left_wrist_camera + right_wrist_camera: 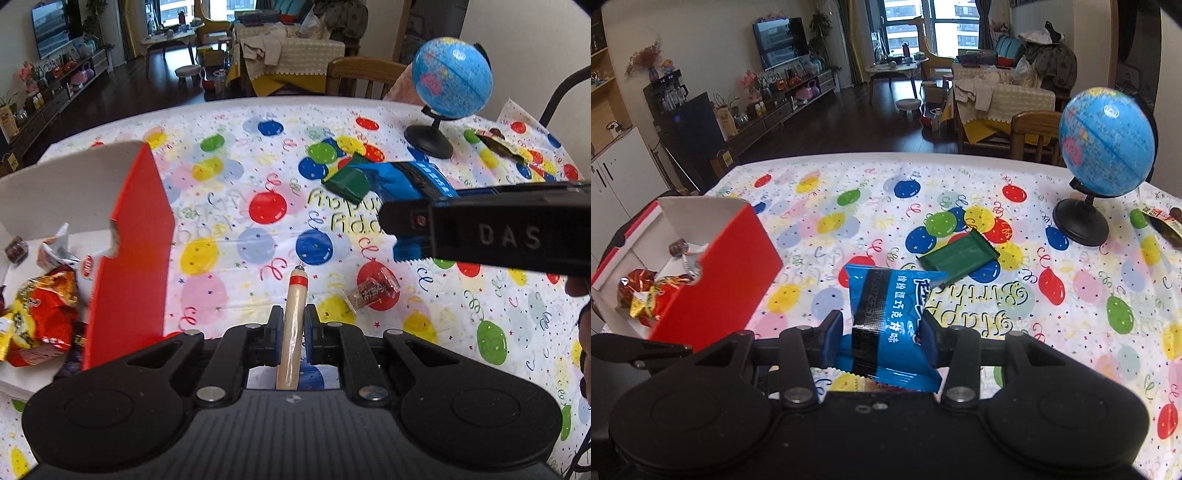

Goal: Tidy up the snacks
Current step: 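Carry the stick candy and blue packet in both grippers over the box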

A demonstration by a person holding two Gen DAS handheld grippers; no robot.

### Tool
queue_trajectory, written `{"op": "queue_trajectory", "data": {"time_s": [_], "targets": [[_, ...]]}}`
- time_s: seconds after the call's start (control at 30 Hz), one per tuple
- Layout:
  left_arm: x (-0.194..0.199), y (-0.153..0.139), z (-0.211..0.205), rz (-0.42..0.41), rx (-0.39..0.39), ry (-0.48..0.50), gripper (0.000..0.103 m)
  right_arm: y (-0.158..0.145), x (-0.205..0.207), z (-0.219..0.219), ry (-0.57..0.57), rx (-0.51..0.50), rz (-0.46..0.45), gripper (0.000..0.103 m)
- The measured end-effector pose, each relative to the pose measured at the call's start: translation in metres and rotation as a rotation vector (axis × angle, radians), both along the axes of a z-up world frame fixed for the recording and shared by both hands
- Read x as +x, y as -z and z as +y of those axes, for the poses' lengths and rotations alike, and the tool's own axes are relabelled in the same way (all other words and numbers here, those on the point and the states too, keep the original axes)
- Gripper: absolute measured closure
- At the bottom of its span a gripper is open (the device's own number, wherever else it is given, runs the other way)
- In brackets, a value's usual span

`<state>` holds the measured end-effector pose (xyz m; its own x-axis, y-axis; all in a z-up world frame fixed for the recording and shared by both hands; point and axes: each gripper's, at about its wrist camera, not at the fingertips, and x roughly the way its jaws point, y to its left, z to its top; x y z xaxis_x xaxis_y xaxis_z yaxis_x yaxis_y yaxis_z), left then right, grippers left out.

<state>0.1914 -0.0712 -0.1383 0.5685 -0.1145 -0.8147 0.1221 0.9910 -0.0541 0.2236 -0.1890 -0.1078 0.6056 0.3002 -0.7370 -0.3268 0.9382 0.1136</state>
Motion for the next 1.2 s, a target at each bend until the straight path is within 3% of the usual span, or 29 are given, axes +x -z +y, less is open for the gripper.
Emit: {"op": "queue_trajectory", "data": {"time_s": [0.57,1.2], "targets": [[-0.023,-0.055,0.056,-0.094,0.021,-0.042,0.092,-0.047,-0.041,0.033,-0.012,0.024,-0.089,0.061],[-0.043,-0.081,0.155,-0.132,0.025,-0.079,0.092,-0.064,-0.063,0.136,-0.076,0.031,-0.110,0.061]]}}
